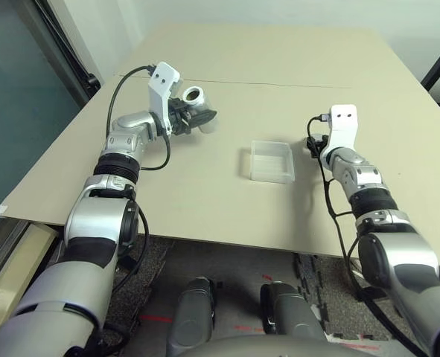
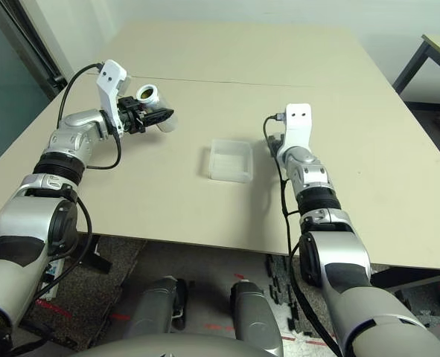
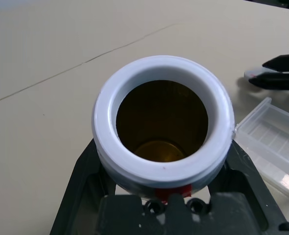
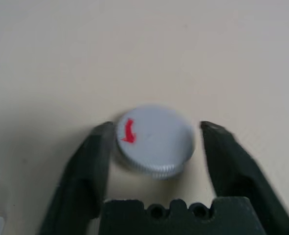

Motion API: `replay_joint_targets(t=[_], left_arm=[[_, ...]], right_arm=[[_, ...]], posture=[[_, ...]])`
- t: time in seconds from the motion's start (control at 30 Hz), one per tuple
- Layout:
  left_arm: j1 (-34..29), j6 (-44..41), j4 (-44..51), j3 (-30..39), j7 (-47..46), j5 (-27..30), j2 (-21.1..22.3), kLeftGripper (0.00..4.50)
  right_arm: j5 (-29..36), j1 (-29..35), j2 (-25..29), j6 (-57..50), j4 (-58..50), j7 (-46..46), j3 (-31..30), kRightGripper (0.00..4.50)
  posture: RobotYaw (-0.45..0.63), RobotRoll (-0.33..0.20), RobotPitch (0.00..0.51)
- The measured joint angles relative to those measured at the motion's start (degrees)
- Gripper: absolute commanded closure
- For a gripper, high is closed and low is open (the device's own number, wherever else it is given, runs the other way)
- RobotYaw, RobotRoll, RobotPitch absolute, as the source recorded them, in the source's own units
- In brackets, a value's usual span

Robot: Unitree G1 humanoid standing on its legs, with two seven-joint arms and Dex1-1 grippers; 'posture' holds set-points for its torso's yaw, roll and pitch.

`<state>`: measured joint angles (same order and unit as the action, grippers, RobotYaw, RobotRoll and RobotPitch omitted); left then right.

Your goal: Pour the medicine from the bottle into the box.

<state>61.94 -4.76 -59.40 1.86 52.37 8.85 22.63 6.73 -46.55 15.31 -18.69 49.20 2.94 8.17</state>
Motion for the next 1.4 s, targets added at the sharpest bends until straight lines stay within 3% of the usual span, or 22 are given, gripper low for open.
replay_joint_targets(t=[0.27, 0.5, 0.63, 0.77, 0.97, 1.27, 1.4], left_arm=[[0.44, 1.09, -1.9, 0.96, -2.54, 0.0, -0.01, 1.84], [2.11, 2.73, -5.04, 2.09, -7.87, -0.8, 1.4, 1.84], [3.06, 4.65, -7.88, 2.07, -10.92, -2.42, 2.46, 1.84], [4.14, 5.99, -10.91, 1.28, -13.75, -5.14, 2.86, 1.84], [6.26, 7.06, -13.83, -2.69, -19.47, -11.9, 2.89, 1.84], [8.84, 6.35, -16.85, -9.57, -27.62, -22.2, 1.05, 1.84], [11.45, 5.81, -17.6, -9.58, -30.82, -24.02, 0.54, 1.84]], right_arm=[[0.16, 0.18, 0.4, -1.68, -1.67, 0.59, 0.09, 0.0], [3.67, 8.96, 6.98, -11.66, -24.96, 6.61, 1.86, 0.0], [8.54, 14.38, 13.13, -18.86, -38.88, 13.72, 4.17, 0.0], [13.59, 18.2, 18.33, -24.1, -46.36, 22.51, 4.89, 0.0], [16.44, 22.94, 24.41, -26.25, -49.59, 34.34, 2.06, 0.0], [15.05, 22.81, 24.71, -22.22, -50.74, 42.22, -5.15, 0.0], [14.97, 21.82, 24.07, -21.53, -50.73, 42.18, -5.27, 0.0]], posture=[[0.02, 0.0, 0.06], [0.0, 0.0, 0.062], [-0.03, 0.0, 0.065], [-0.05, 0.0, 0.066], [-0.07, 0.0, 0.066], [-0.1, 0.0, 0.05], [-0.1, 0.0, 0.046]])
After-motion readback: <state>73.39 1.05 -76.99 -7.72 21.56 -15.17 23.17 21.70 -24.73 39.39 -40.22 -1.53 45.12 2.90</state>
